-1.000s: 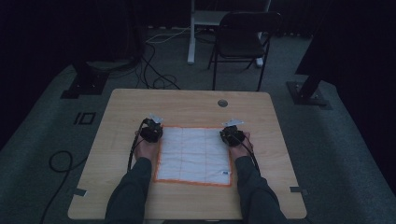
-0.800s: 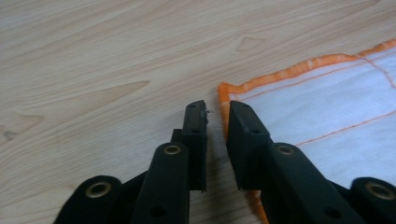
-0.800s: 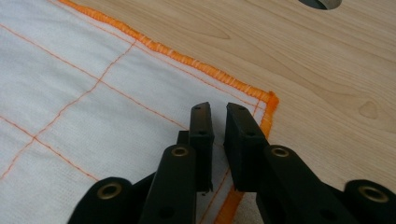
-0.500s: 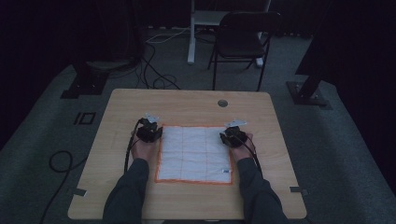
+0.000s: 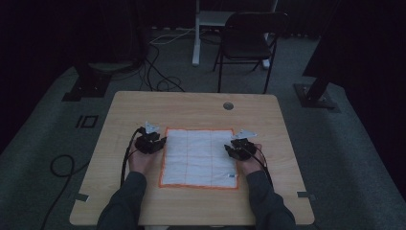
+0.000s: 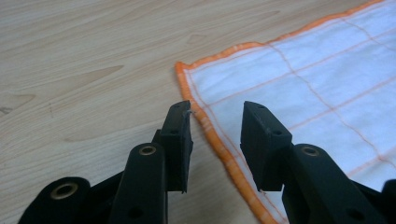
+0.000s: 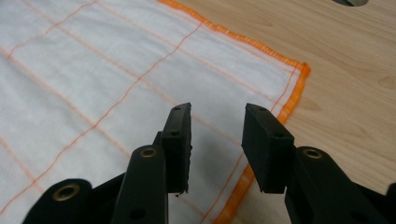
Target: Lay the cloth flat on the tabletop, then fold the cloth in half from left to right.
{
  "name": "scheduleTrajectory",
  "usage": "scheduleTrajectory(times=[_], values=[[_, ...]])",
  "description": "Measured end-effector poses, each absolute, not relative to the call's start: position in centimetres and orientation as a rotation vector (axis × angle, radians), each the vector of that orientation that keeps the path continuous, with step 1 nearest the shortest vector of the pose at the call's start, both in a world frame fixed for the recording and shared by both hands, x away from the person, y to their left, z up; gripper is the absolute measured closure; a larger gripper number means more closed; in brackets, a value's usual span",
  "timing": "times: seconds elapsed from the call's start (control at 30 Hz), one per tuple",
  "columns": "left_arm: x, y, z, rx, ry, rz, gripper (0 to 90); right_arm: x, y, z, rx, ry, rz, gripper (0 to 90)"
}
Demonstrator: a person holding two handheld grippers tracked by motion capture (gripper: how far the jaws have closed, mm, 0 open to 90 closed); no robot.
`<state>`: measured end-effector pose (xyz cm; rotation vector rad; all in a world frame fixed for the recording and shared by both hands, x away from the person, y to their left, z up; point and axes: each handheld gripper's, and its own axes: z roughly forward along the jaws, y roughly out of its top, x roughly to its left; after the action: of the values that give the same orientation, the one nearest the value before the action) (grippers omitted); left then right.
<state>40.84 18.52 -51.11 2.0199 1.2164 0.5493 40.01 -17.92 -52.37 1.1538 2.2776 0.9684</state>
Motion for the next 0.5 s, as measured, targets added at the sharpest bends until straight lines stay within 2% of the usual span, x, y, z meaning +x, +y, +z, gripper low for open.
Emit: scheduleTrajectory(times=[0.17,0.5], values=[[39.9,18.2,-51.2,2.010,1.198,0.498,62.6,38.9,-18.1,-52.3,1.132,2.293,0.978,60.2],[37.6,17.4,-51.1,1.994,1.169,0.476,59.6,37.3,-19.1,-52.3,1.144,2.263,0.985,58.9]])
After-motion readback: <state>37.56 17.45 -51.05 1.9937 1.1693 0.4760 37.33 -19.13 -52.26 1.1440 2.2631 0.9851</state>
